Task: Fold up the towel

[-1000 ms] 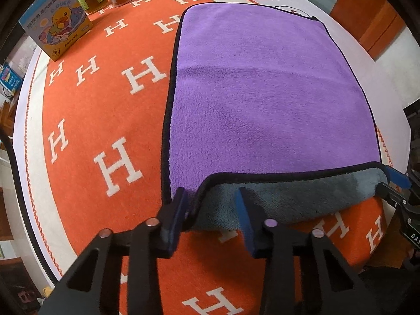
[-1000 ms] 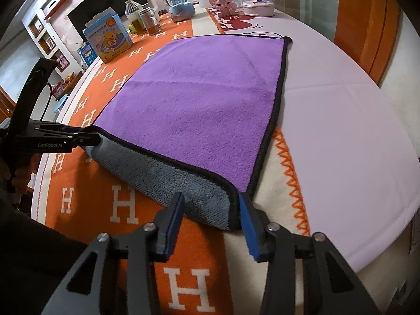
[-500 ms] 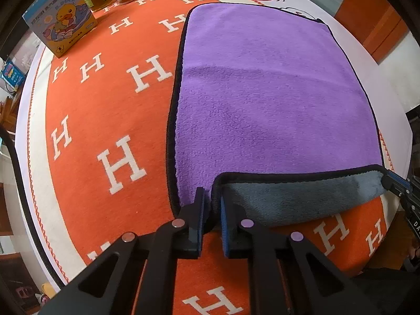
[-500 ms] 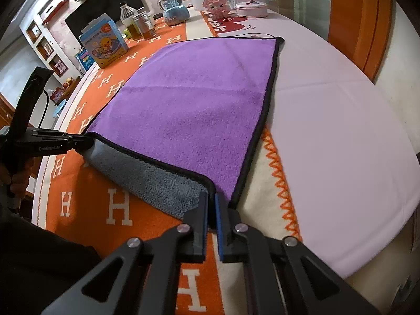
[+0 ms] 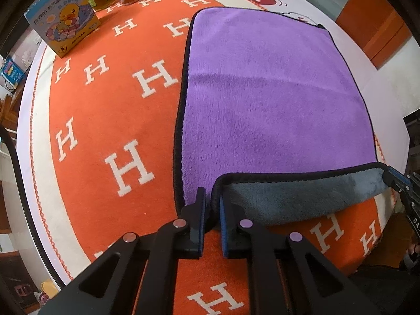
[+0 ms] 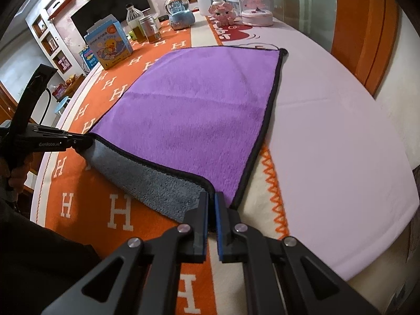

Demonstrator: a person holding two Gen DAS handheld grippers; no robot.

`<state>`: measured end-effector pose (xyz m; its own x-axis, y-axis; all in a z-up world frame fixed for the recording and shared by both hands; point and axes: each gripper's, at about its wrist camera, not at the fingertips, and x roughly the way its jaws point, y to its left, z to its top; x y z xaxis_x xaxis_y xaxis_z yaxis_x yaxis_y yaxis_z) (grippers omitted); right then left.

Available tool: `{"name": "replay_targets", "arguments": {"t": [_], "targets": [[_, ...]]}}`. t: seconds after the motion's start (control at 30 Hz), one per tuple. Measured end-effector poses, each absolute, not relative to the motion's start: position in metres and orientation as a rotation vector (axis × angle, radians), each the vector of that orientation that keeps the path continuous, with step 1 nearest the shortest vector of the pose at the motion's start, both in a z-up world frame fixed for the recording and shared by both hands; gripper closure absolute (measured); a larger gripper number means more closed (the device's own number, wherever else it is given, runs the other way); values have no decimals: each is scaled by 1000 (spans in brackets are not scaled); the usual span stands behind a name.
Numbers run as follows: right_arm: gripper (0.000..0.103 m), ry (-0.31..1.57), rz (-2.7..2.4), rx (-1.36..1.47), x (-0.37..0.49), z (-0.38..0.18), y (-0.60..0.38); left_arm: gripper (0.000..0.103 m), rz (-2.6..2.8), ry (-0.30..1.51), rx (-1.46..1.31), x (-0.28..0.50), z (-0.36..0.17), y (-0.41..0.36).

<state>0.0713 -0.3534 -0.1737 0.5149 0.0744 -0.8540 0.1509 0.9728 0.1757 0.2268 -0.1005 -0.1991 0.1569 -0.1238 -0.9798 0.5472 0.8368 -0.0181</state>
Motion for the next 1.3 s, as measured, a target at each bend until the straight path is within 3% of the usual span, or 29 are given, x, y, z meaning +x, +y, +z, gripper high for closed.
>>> {"name": "replay_targets", "arguments": {"t": [0.8,1.3], "targets": [[99,768,-85,136,132,-96,-391,96,-538,1114,364,302,-98,-140],[99,646,-201,36,199,-85,-431,96,-507,935,248,358,-98,-180]]}}
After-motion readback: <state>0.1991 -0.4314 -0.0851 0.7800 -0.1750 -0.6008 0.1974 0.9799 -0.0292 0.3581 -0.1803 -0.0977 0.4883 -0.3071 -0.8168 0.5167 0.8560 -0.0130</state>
